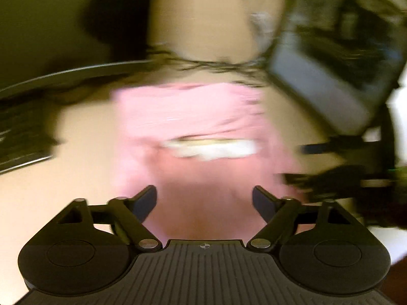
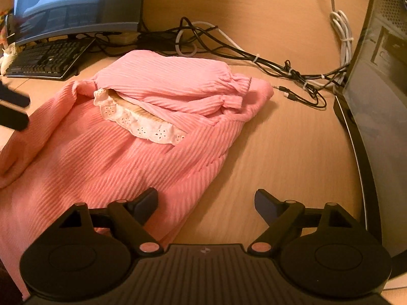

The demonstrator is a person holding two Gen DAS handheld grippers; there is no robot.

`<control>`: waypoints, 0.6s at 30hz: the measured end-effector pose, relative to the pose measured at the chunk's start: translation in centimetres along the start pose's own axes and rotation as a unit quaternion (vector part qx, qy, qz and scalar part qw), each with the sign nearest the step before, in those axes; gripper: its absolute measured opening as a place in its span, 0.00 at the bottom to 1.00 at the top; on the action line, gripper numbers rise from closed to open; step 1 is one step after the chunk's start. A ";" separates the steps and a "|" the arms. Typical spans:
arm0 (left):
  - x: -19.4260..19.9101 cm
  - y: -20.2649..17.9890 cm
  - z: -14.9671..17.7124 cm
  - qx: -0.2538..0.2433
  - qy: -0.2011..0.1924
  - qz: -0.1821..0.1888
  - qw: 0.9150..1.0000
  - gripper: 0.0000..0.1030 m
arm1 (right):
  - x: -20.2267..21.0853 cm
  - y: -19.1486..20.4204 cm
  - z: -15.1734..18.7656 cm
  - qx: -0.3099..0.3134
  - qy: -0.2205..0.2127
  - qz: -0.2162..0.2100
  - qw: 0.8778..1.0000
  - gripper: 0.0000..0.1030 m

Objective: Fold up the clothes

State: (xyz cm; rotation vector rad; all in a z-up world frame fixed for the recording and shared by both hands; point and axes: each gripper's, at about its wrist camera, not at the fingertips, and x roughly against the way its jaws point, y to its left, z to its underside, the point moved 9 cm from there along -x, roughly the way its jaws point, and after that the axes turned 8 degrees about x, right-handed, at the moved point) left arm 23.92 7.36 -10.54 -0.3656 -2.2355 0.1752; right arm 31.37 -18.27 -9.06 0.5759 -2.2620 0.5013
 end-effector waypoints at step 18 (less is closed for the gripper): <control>-0.3 -1.0 -0.9 0.034 0.064 0.162 0.984 0.80 | 1.1 -4.4 -9.9 -0.098 -0.090 -0.022 0.991 0.34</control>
